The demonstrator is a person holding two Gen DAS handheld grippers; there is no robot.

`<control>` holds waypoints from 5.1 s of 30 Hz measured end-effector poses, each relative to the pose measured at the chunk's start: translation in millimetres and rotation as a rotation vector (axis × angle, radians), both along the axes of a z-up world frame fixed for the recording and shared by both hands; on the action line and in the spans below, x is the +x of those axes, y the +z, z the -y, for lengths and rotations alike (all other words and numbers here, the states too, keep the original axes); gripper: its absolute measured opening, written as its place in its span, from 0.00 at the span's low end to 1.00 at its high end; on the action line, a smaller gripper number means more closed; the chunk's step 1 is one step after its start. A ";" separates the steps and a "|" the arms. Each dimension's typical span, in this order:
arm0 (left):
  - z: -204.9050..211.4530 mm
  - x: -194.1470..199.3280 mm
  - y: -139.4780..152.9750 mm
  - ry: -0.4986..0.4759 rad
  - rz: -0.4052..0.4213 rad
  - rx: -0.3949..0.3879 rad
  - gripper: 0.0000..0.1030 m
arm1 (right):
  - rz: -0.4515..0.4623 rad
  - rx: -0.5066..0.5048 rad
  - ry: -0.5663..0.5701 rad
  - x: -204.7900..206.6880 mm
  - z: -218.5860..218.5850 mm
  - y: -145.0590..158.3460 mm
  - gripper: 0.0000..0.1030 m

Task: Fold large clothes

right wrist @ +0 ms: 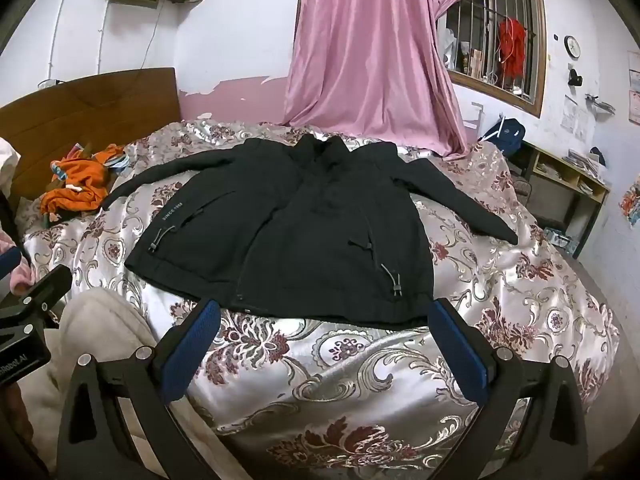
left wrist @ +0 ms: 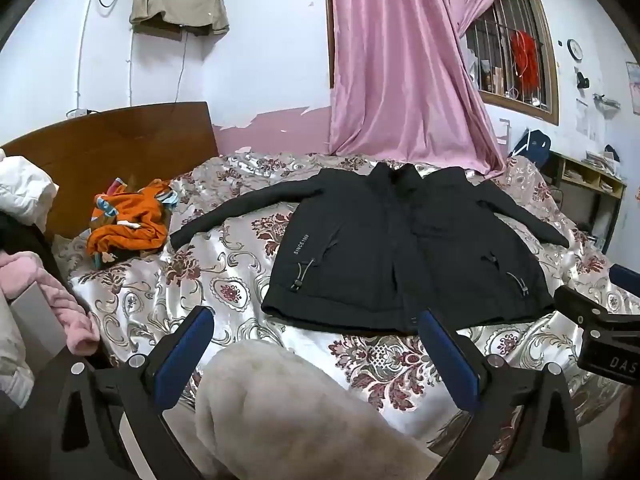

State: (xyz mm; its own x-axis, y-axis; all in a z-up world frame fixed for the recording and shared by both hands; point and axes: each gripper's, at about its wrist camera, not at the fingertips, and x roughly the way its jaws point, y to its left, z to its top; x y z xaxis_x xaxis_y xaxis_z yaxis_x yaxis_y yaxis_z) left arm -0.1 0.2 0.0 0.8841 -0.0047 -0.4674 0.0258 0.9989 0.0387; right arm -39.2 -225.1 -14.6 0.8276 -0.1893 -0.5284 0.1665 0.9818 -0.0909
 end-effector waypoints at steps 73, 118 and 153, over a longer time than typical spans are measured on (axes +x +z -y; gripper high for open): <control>-0.2 0.0 -0.2 -0.001 0.006 0.007 1.00 | -0.012 -0.001 0.001 -0.7 1.9 -3.8 0.99; -2.2 49.4 5.4 0.035 -0.224 -0.009 1.00 | -0.017 0.051 -0.063 5.5 25.7 -10.3 0.99; 225.8 365.4 46.1 -0.303 -0.142 -0.104 1.00 | 0.102 0.114 -0.277 169.0 276.8 -29.5 0.99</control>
